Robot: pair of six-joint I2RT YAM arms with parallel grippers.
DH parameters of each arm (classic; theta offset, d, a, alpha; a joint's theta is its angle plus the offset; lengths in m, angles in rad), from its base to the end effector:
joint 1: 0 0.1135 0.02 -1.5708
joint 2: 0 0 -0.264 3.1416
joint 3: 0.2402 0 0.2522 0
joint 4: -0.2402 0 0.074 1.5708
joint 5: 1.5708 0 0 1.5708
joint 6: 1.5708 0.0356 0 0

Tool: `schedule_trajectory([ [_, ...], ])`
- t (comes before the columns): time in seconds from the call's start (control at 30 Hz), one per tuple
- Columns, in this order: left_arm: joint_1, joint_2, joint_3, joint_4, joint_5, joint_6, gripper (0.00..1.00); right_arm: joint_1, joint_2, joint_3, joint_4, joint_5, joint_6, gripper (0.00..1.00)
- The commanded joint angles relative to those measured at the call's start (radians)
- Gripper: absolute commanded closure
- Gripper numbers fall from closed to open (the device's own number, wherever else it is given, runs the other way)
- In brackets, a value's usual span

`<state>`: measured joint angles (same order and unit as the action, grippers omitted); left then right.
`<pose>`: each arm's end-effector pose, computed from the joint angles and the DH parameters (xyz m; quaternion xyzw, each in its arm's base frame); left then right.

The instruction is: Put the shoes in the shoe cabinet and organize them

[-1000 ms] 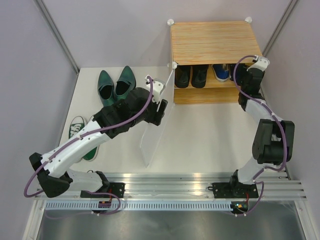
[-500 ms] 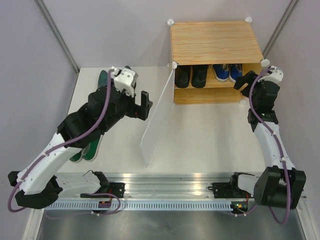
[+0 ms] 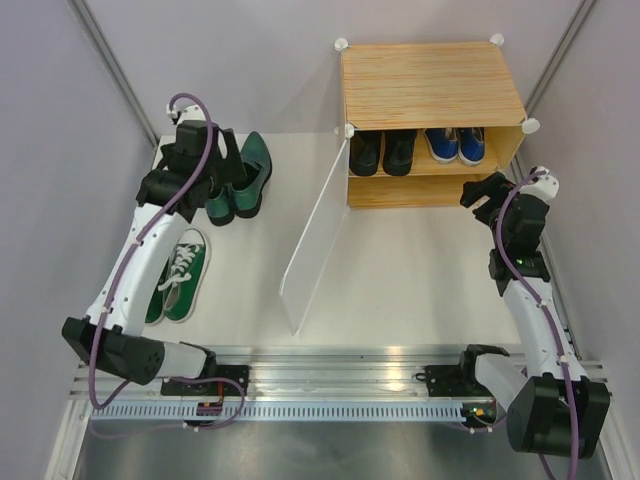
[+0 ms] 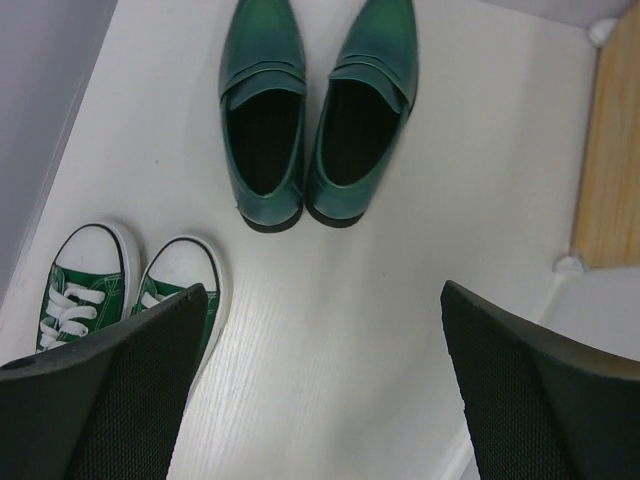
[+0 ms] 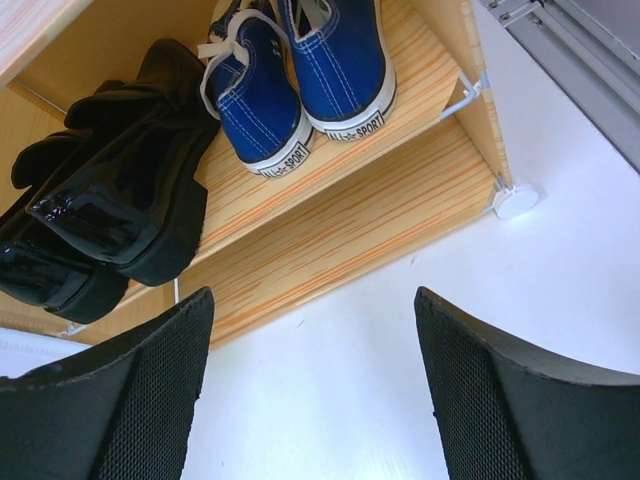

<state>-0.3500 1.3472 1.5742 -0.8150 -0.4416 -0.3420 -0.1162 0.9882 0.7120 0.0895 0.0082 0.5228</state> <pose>0.2635 -0.0800 0.4256 -0.0999 0.8607 0.0255 0.4986 0.2329 -0.0275 0.3045 0.2443 0.7301 0.1257 0.6256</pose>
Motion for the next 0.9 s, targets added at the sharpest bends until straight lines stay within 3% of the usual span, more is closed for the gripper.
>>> schedule_trajectory([
  [0.0, 0.091, 0.054, 0.027, 0.014, 0.064, -0.103, 0.0, 0.012, -0.043, -0.022, 0.015, 0.045, 0.054, 0.16],
  [0.2, 0.23, 0.19, 0.036, 0.042, 0.132, -0.123, 0.01, 0.056, -0.095, -0.04, 0.007, 0.012, 0.092, 0.2],
  [0.37, 0.315, 0.392, 0.113, 0.037, 0.116, -0.127, 0.06, 0.099, -0.118, -0.039, 0.007, 0.027, 0.08, 0.2],
  [0.57, 0.43, 0.585, 0.193, 0.03, 0.205, -0.153, 0.12, 0.138, -0.122, -0.052, 0.018, 0.026, 0.08, 0.21],
  [0.87, 0.462, 0.779, 0.279, 0.037, 0.273, -0.138, 0.22, 0.138, -0.095, -0.052, 0.024, 0.027, 0.079, 0.21],
])
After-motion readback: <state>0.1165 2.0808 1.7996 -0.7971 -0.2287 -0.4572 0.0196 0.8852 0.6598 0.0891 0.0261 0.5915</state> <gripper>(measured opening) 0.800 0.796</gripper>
